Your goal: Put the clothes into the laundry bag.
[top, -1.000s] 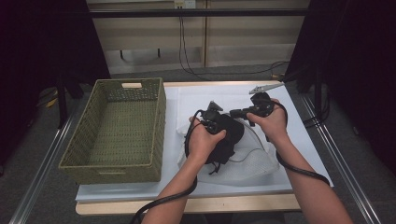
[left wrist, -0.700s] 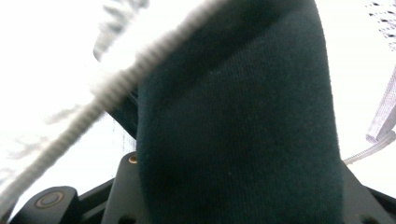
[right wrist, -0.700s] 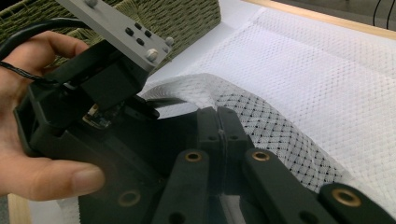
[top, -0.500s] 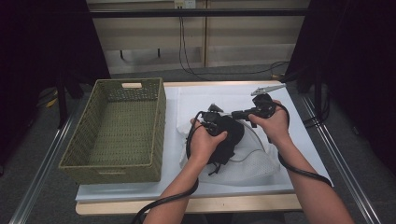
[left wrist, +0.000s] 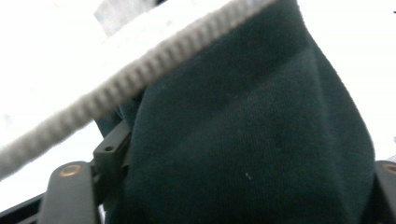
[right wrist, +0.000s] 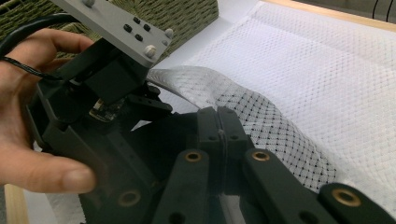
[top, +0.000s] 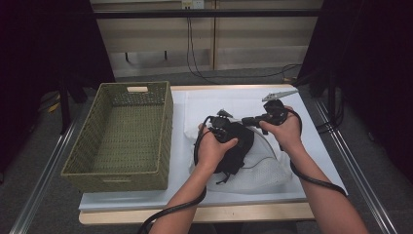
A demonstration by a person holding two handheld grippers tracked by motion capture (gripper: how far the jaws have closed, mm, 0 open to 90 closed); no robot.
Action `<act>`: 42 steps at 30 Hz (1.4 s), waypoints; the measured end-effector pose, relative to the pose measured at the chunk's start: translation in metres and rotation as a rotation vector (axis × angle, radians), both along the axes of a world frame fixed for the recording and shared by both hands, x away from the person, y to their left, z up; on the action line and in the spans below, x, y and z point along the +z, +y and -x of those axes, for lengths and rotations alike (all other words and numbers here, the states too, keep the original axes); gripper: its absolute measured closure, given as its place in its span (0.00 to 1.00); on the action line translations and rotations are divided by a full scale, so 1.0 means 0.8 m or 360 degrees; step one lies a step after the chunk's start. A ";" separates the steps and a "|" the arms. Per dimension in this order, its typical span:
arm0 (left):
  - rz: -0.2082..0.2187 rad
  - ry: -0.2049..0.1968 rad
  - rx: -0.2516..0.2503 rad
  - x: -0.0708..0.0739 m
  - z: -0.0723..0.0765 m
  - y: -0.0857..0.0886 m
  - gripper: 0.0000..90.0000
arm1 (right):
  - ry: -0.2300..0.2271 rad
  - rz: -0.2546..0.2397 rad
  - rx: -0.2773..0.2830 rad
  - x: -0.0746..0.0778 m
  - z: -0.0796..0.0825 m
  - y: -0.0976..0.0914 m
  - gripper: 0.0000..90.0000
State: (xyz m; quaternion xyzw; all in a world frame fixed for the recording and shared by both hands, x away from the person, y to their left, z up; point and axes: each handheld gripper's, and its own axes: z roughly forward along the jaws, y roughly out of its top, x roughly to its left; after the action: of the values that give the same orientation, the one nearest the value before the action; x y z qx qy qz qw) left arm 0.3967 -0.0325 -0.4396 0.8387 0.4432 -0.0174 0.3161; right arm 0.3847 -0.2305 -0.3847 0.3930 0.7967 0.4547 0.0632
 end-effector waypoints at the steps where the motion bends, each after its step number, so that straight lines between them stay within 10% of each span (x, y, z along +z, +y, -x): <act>1: 0.0003 0.0010 0.0000 0.001 0.003 0.000 0.18 | 0.0000 0.0002 -0.0008 0.000 0.000 0.000 1.00; 34: -0.0165 -0.0087 -0.0224 -0.001 0.047 0.025 0.06 | -0.0001 0.0022 -0.0017 -0.002 -0.006 0.012 1.00; 42: -0.0183 -0.0019 -0.0239 -0.011 0.053 0.016 0.26 | -0.0001 0.0031 -0.0028 -0.006 -0.009 0.015 1.00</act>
State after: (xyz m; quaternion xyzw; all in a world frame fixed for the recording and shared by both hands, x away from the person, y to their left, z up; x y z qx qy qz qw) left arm 0.3546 -0.0195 -0.4487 0.8864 0.3774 -0.0108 0.2679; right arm 0.3921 -0.2186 -0.3893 0.3992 0.7975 0.4467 0.0713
